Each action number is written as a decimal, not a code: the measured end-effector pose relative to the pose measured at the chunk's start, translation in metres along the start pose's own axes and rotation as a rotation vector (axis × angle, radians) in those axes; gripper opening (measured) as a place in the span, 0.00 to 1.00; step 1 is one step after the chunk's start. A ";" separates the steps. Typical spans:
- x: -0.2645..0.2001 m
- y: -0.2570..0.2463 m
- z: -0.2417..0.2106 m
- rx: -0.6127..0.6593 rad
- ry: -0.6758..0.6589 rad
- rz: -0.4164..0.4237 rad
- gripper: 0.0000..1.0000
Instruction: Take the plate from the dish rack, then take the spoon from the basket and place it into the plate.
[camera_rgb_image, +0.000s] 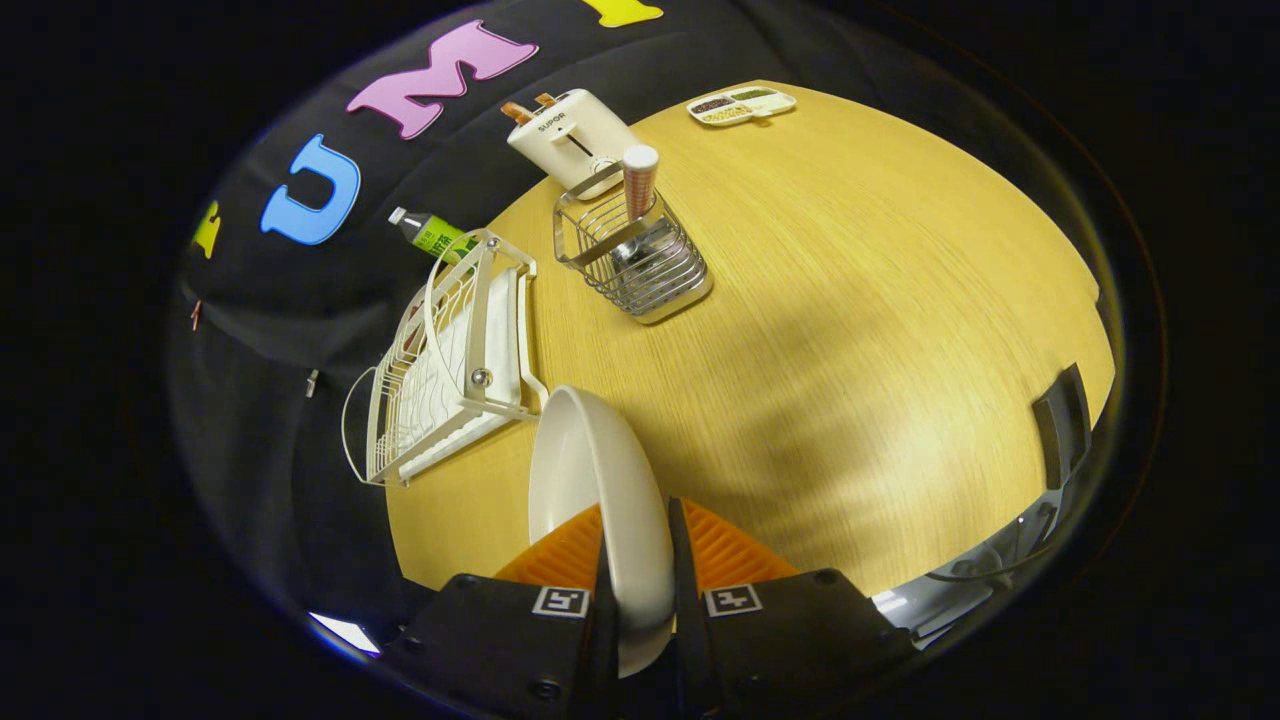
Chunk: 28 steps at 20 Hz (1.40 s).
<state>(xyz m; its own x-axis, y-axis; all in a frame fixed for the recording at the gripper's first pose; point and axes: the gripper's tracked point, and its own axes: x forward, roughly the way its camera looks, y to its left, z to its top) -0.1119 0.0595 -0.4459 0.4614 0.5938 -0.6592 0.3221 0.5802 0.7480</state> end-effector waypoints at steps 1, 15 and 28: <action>0.002 0.001 0.000 0.009 0.002 0.011 0.28; -0.032 -0.022 0.066 -0.086 -0.182 -0.074 0.60; -0.051 0.021 0.160 -0.498 -0.298 -0.083 0.70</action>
<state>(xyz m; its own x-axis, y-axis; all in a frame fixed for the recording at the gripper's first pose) 0.0040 -0.0479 -0.3845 0.6870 0.3942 -0.6104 -0.0266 0.8531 0.5210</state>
